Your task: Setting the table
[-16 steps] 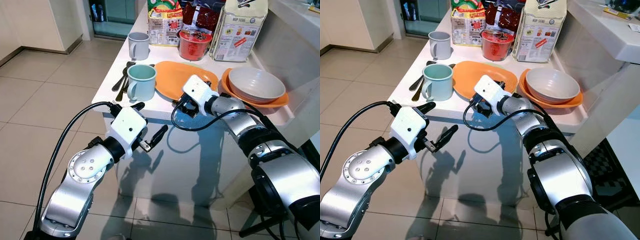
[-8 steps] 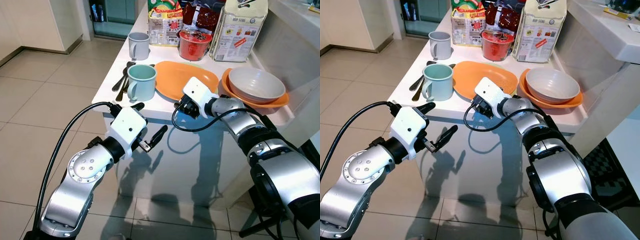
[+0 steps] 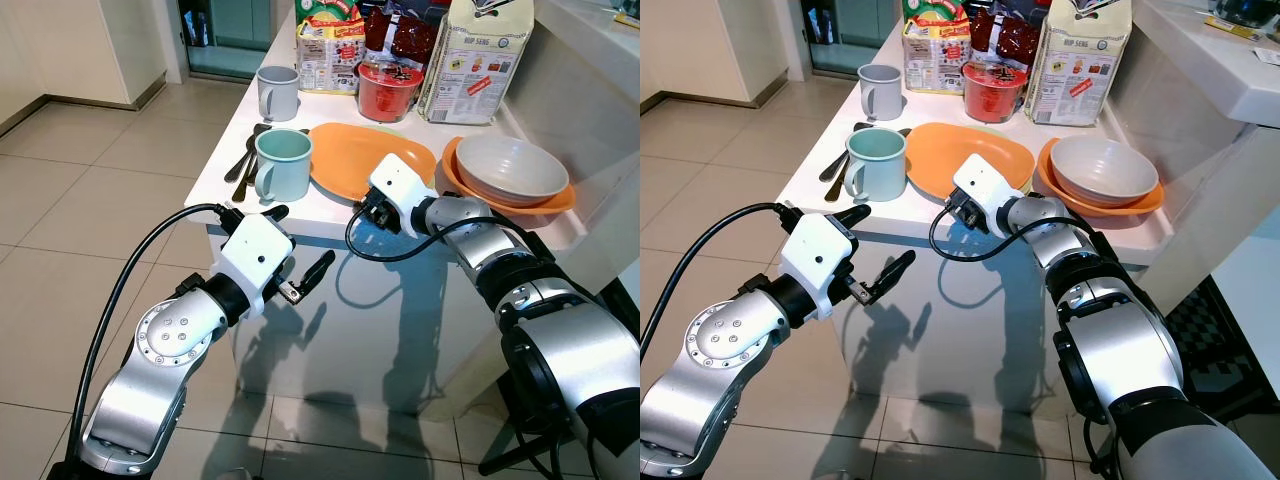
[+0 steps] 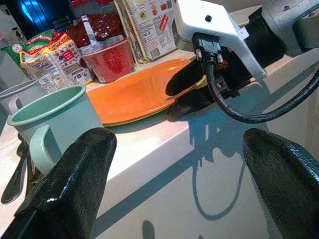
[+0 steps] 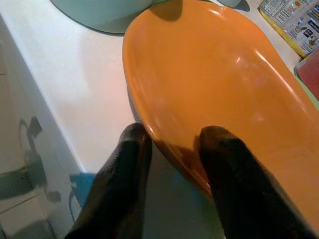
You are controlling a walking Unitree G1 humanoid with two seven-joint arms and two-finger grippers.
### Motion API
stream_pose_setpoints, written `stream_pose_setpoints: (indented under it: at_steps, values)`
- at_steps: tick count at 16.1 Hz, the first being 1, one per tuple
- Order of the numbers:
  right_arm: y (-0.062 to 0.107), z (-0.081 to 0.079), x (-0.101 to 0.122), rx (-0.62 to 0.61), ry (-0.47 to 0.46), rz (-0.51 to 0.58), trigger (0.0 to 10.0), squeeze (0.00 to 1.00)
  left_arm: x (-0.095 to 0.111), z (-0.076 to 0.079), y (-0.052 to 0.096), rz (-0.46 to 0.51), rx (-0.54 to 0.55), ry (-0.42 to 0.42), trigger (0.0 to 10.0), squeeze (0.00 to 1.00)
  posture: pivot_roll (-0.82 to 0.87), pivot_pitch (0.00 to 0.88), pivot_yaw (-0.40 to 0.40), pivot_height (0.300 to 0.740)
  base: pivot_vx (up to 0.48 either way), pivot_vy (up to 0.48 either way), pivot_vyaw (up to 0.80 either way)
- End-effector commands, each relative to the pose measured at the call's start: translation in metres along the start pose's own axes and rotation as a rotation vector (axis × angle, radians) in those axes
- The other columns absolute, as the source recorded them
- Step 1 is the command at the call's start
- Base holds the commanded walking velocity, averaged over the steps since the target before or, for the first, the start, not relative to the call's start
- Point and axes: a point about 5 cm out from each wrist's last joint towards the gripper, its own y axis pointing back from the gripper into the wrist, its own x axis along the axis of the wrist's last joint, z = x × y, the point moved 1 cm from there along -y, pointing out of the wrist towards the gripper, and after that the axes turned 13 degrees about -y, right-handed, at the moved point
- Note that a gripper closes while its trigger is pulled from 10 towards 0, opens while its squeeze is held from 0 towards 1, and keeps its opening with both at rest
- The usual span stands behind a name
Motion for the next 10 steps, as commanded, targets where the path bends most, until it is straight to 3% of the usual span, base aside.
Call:
stream_pose_setpoints:
  at_steps: [1,10]
  values:
    - [0.0016,0.0032,-0.0020,-0.012,-0.009,-0.012,0.0,0.00,0.0062,0.0012,0.0002,0.017,-0.004,-0.018,10.0,0.00,0.05,0.000,-0.080,0.740,0.000,0.000,0.00]
    - [0.0031,0.0049,-0.0029,-0.019,-0.011,-0.001,0.0,0.00,0.0062,0.0014,-0.0010,0.017,-0.004,-0.022,10.0,0.00,0.05,0.000,-0.081,0.740,0.000,0.000,0.00]
